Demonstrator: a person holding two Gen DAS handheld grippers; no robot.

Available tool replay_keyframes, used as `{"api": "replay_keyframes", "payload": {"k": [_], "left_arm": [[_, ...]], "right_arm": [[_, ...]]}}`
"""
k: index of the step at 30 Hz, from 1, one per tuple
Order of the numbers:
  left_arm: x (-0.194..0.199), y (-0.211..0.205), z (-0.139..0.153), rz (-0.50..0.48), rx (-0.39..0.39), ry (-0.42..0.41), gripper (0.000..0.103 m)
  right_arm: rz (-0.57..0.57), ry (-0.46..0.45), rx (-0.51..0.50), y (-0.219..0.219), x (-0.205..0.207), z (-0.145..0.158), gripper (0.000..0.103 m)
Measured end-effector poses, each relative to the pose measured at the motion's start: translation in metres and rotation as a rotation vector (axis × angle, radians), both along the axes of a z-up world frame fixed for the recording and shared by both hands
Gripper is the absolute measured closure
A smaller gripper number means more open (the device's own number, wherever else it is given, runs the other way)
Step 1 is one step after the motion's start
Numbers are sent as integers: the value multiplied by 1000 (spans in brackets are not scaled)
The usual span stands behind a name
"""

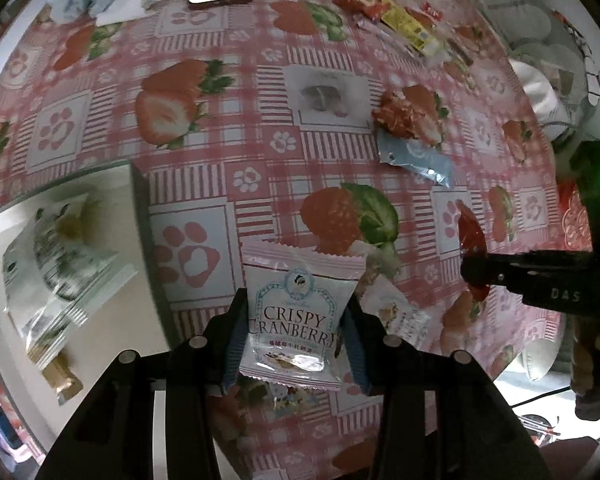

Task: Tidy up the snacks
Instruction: 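Carry both packets to the tray and open both tools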

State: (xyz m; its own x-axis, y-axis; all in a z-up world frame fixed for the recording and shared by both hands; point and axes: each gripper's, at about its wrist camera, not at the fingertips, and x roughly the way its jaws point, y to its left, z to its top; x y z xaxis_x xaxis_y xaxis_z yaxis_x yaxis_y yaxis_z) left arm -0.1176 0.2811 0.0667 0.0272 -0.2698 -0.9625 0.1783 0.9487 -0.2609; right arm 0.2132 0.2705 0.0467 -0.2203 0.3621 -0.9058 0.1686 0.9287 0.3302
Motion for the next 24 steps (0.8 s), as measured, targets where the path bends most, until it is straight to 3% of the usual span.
{"api": "replay_keyframes", "payload": {"k": [8, 24], "left_arm": [[-19, 17, 22, 41, 19, -51, 55], [-56, 126, 39, 322, 49, -93, 55]], "right_arm": [[55, -16, 17, 10, -1, 4, 81], [413, -87, 108, 158, 22, 29, 81]]}}
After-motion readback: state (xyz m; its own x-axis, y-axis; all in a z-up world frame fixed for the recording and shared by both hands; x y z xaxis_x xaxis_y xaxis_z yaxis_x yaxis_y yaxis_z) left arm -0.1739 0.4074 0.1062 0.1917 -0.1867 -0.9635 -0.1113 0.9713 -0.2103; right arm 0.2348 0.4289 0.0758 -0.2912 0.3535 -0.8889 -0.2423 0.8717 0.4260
